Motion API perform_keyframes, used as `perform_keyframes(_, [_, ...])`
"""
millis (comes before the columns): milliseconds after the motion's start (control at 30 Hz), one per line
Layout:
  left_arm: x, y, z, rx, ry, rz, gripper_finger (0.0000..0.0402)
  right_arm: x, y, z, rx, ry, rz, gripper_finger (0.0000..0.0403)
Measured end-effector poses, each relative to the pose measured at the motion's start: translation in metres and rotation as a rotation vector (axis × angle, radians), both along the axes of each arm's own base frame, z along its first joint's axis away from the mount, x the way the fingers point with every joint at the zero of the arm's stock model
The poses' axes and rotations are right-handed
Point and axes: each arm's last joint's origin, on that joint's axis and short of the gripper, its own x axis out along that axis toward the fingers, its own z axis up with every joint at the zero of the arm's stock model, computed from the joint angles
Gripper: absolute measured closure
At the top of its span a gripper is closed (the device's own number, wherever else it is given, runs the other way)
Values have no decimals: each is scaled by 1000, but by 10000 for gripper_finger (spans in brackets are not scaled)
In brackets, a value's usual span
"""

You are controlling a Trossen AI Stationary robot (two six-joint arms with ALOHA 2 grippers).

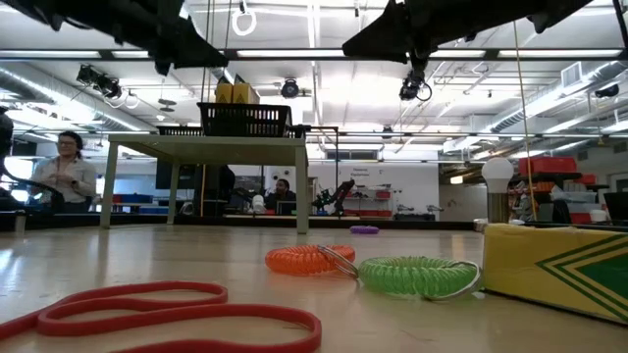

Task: Pick & Place Office Desk Supplies
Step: Put the violet spring keychain into the top right black bin on the shelf

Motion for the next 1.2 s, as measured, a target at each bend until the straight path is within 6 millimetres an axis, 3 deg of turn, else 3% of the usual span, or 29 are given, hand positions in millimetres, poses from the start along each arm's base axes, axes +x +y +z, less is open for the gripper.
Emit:
perform_keyframes(167, [2,-7,-6,-13,-69,-41,384,-1,3,0,-2,1,11,390])
perform_keyframes(633, [4,-15,-9,-25,-58,-97,383,-2,7,-1,-2,17,25,395])
perform_keyframes(933, [6,-15,-10,-25,-50,-97,383,-22,5,12,78,62,5,398])
perform_keyframes(1200, [6,-15,-10,-24,-50,-97,383,-41,9,13,184,340,-50,397])
